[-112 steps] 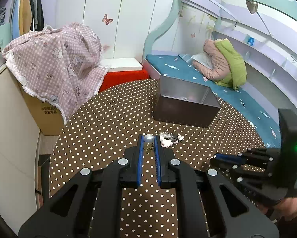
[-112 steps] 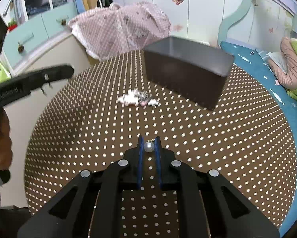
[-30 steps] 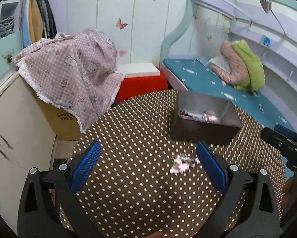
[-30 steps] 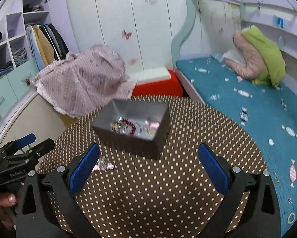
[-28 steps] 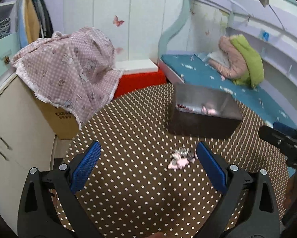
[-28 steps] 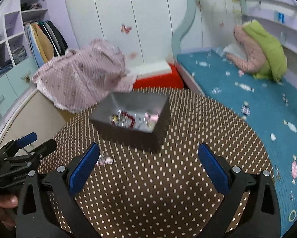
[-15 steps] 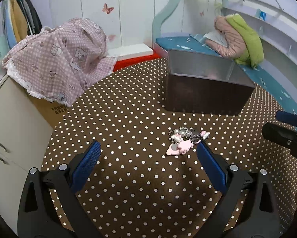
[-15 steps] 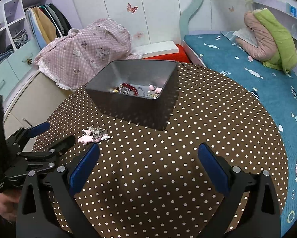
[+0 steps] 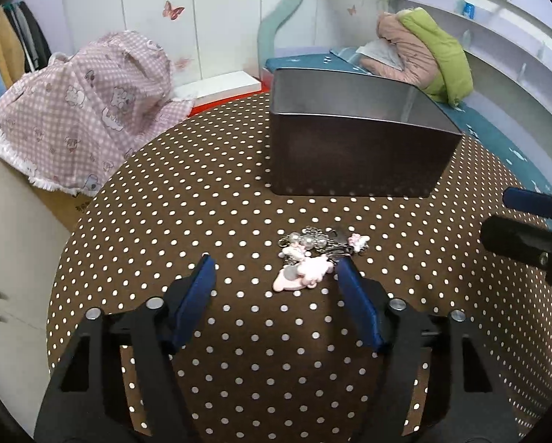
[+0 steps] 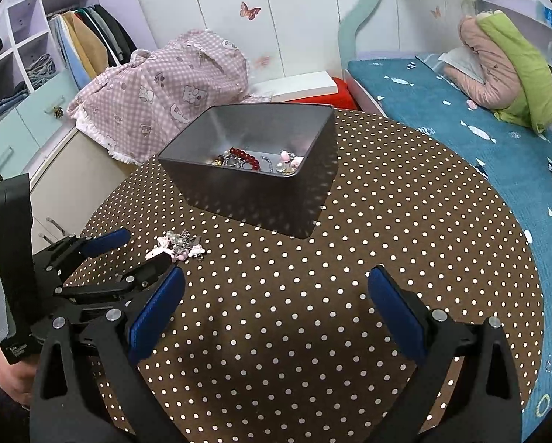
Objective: Organize jewelry
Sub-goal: 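Close the left gripper on the pink-and-white charm, then grasp a white charm with the right gripper while the left gripper holds its charm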
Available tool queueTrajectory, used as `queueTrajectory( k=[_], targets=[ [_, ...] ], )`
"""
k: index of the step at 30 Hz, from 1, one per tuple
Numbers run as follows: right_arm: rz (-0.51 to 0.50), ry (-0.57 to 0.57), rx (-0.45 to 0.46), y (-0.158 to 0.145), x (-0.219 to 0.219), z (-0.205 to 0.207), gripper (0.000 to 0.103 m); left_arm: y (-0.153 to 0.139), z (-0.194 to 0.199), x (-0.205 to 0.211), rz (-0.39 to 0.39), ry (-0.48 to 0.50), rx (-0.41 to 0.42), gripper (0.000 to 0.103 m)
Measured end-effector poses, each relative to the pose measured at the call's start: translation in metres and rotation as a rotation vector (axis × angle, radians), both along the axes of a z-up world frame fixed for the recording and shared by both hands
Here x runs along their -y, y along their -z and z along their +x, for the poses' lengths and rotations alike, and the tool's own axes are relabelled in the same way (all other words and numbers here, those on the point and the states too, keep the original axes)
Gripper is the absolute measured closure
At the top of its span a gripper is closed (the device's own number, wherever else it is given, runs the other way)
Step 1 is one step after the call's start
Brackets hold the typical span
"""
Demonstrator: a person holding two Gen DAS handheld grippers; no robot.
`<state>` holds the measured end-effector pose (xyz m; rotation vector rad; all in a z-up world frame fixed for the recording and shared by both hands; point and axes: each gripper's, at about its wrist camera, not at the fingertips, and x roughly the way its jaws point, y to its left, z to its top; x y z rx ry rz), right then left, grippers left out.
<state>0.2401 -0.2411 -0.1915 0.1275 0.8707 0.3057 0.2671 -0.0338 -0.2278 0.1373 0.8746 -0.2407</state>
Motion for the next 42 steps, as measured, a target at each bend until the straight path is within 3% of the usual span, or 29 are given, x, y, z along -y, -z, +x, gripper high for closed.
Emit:
queueTrajectory(
  k=[3, 7, 8, 16, 25, 32, 37, 39, 42],
  targets=[
    [0.003, 0.002, 0.002, -0.001, 0.003, 0.0, 0.007, 0.002, -0.002, 0.01, 0.009, 0.026, -0.003, 0.043],
    [0.008, 0.004, 0.003, -0.001, 0.006, -0.002, 0.007, 0.004, -0.002, 0.017, -0.006, 0.069, -0.019, 0.078],
    [0.009, 0.002, 0.003, -0.001, 0.008, -0.001, 0.007, 0.004, -0.002, 0.019, -0.005, 0.079, -0.02, 0.081],
    [0.003, -0.03, -0.005, 0.0, 0.0, -0.001, 0.007, 0.001, -0.015, 0.0, -0.07, 0.076, -0.034, 0.082],
    [-0.058, -0.131, -0.037, 0.013, -0.039, 0.007, 0.007, -0.016, -0.04, -0.035, -0.1, 0.031, -0.006, 0.082],
    [-0.092, -0.187, -0.04, 0.018, -0.063, 0.003, 0.007, -0.01, -0.046, -0.053, -0.107, 0.001, -0.025, 0.081],
    [-0.071, -0.296, -0.03, 0.019, -0.087, -0.001, 0.008, -0.008, -0.049, -0.063, -0.124, -0.036, -0.025, 0.081],
    [-0.073, -0.339, -0.022, 0.02, -0.1, -0.001, 0.01, -0.01, -0.051, -0.07, -0.129, -0.06, -0.019, 0.081],
    [-0.111, -0.377, -0.017, 0.029, -0.122, 0.005, 0.024, -0.012, -0.052, -0.081, -0.134, -0.091, -0.015, 0.081]
  ],
)
